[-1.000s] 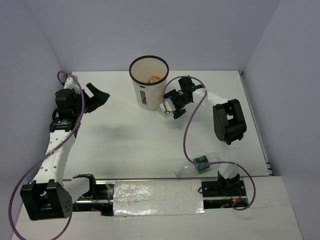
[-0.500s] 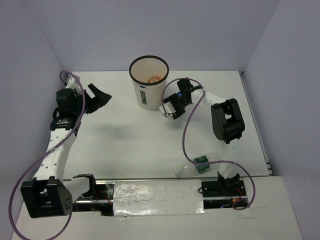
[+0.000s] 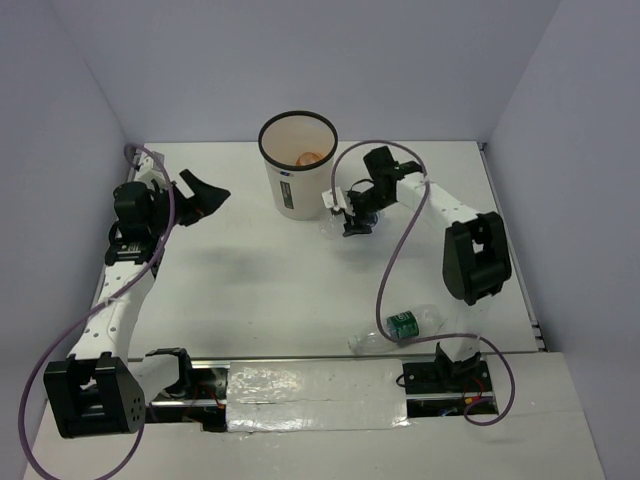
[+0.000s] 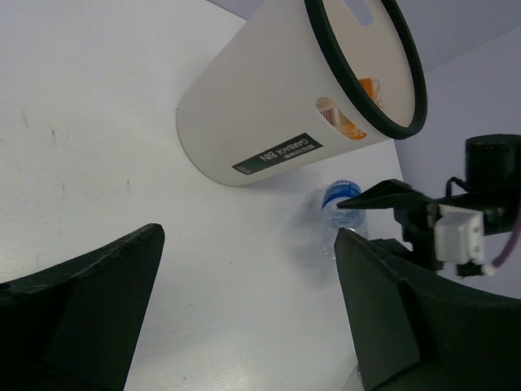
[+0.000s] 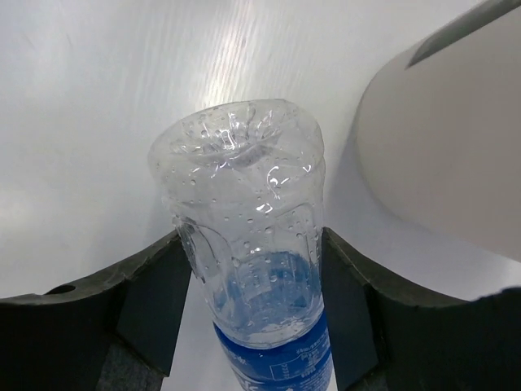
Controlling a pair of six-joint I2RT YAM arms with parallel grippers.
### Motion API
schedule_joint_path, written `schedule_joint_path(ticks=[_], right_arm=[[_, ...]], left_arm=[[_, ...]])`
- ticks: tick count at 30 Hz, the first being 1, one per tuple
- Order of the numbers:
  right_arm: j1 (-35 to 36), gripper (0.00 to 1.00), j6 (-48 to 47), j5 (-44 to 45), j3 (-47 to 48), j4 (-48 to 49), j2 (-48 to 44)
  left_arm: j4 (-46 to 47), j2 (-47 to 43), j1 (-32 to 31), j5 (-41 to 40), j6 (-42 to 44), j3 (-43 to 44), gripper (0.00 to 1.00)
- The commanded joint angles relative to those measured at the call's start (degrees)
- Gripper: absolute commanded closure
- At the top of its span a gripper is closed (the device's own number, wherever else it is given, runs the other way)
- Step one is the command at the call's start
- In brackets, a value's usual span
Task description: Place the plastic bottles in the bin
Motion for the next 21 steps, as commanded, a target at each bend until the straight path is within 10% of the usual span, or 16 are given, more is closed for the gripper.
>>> schedule_joint_path(ticks=[1, 11, 17, 21], right_arm=[[0.4, 0.65, 16.5, -12.6, 6.9, -5.8, -8.3], [2.3, 0.68, 52.7, -28.8, 22.6, 5.4, -12.8], [1.9, 0.69, 100.1, -28.8, 24.4, 55.5, -10.3], [1.9, 0.69, 108.9, -22.0, 37.3, 58.4, -1.4]], left_arm=[[6.8, -0.9, 0.3, 3.6, -1.1, -0.1, 0.01], [9.1, 0.1, 0.4, 6.2, -2.4, 3.8, 0.01], [12.3, -0.5, 0.3, 8.4, -3.6, 3.5, 0.01], [13.4, -1.2, 0.3, 10.1, -4.4, 2.6, 0.01]])
